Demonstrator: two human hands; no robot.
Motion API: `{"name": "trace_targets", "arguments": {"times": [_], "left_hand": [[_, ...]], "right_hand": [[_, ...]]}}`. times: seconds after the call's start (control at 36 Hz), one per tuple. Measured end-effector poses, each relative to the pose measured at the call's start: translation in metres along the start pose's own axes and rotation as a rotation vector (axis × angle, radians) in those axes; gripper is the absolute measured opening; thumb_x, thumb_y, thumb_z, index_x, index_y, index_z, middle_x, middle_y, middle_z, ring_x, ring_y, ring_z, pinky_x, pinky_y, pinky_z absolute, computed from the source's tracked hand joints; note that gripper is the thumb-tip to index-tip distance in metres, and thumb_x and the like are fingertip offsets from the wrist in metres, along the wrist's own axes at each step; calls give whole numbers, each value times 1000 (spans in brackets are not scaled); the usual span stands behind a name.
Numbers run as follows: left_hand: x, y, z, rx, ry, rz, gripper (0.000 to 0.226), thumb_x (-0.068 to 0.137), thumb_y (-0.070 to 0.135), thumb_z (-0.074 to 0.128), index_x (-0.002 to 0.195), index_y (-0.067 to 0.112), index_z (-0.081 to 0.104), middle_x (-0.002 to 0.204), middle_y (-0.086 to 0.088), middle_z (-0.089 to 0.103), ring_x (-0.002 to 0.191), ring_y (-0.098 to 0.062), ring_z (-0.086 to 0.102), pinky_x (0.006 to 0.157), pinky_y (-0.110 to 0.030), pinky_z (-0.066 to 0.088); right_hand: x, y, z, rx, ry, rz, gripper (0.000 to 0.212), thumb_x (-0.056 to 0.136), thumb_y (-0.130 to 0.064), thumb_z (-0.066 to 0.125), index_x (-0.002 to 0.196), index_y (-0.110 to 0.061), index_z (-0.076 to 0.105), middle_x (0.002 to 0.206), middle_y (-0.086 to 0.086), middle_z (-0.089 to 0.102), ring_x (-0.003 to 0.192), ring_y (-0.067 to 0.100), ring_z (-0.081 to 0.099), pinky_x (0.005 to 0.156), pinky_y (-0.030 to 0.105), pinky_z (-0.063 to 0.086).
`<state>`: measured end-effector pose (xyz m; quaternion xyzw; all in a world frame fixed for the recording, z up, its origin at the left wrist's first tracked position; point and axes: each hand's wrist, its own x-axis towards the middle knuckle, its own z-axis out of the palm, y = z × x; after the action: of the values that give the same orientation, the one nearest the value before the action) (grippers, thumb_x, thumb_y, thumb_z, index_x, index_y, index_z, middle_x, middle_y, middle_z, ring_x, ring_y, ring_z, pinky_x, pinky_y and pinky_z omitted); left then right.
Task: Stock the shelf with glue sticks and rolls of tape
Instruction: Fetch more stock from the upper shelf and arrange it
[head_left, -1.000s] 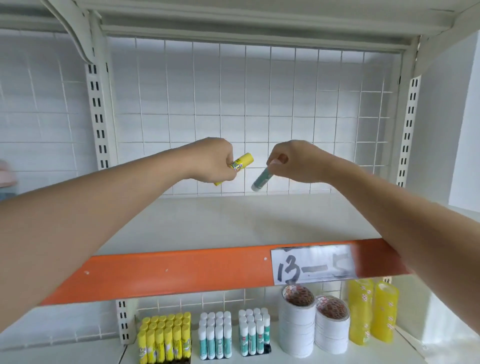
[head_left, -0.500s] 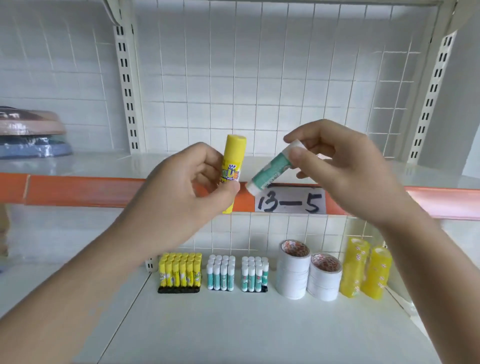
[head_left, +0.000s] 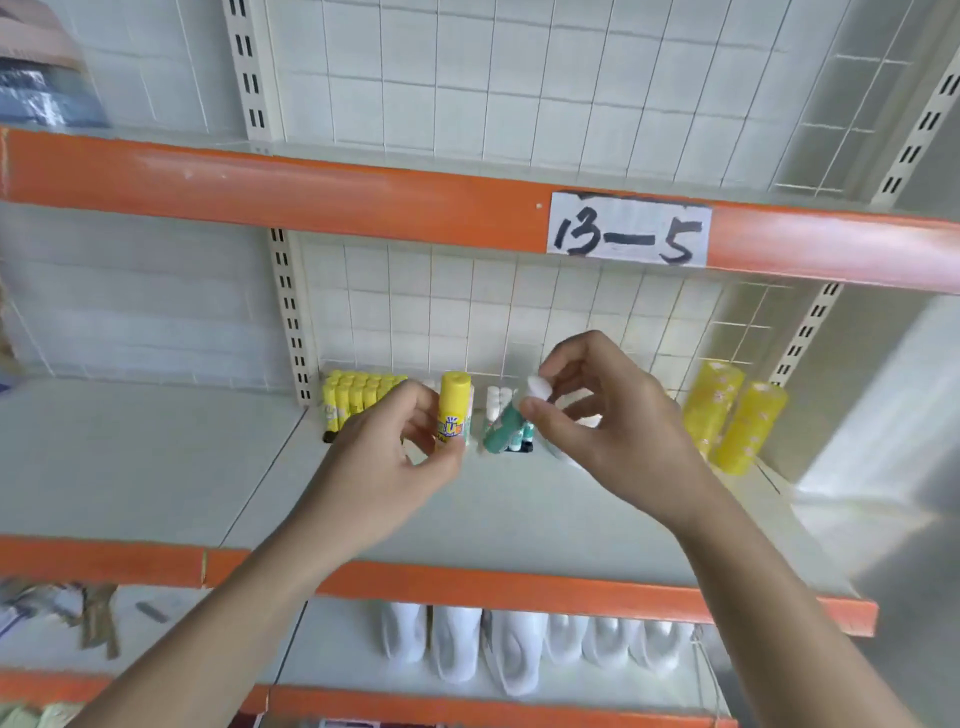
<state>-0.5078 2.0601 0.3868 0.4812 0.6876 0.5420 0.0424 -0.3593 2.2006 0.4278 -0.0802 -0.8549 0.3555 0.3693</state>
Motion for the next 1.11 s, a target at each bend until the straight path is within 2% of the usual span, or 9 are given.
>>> {"name": "trace_targets", "arguments": {"times": [0.11, 0.22, 0.31, 0.42, 0.47, 0.61, 0.75, 0.89, 1.11], "left_hand": [[4, -44, 6, 4, -19, -79, 15, 82, 9, 70, 81, 18, 58, 73, 11, 65, 68, -3, 60, 56, -11, 38], [10, -83, 6, 4, -61, -147, 17, 83, 10, 69, 81, 19, 56, 78, 4, 66, 72, -5, 62, 61, -15, 41], [17, -109, 4, -2, -144, -186, 16, 84, 11, 68, 81, 21, 56, 81, 5, 68, 74, -4, 63, 67, -17, 45], [27, -145, 3, 9, -250, -216, 11, 85, 11, 67, 86, 19, 59, 84, 7, 69, 77, -4, 64, 73, -20, 47], [31, -162, 0, 11, -269, -227, 10, 85, 11, 66, 87, 19, 59, 84, 8, 69, 76, -3, 64, 73, -19, 48], [34, -198, 0, 40, -278, -272, 7, 86, 16, 65, 89, 15, 59, 84, 10, 68, 77, -1, 63, 77, -29, 50], [33, -217, 5, 3, -243, -257, 7, 86, 18, 65, 89, 18, 59, 83, 8, 68, 81, -9, 65, 79, -34, 51], [26, -229, 8, -12, -209, -235, 7, 88, 20, 65, 89, 20, 59, 83, 8, 67, 80, -6, 63, 76, -32, 51], [15, -240, 12, 21, -177, -277, 8, 88, 23, 65, 87, 22, 57, 79, 10, 65, 72, -4, 61, 69, -30, 49]], "right_hand": [[1, 33, 30, -68, -13, 61, 19, 83, -9, 74, 88, -12, 55, 80, -10, 63, 77, 9, 65, 64, 29, 53], [4, 64, 58, -88, -20, 158, 16, 83, -9, 74, 86, -10, 58, 78, -15, 63, 75, 6, 64, 67, 11, 45], [5, 83, 79, -106, -18, 221, 13, 83, -7, 73, 86, -6, 60, 79, -15, 64, 72, 2, 63, 70, 8, 44], [7, 104, 106, -206, -34, 296, 11, 84, -13, 71, 84, -13, 60, 78, -11, 66, 72, 3, 64, 71, 20, 50], [8, 114, 119, -263, -44, 332, 10, 85, -14, 68, 84, -17, 59, 80, -12, 66, 73, 4, 64, 73, 24, 50], [13, 138, 150, -378, -13, 395, 12, 84, -12, 65, 83, -21, 58, 82, -12, 66, 75, 4, 64, 73, 30, 51], [16, 151, 170, -448, 13, 425, 9, 86, -13, 62, 86, -20, 56, 86, -11, 66, 73, 7, 63, 71, 33, 51], [16, 159, 176, -510, 14, 444, 3, 91, -22, 59, 92, -21, 56, 90, -11, 65, 74, 5, 62, 68, 31, 50], [14, 160, 174, -581, 11, 425, 8, 95, -28, 55, 94, -21, 55, 100, -9, 60, 71, 2, 56, 61, 27, 38]]}}
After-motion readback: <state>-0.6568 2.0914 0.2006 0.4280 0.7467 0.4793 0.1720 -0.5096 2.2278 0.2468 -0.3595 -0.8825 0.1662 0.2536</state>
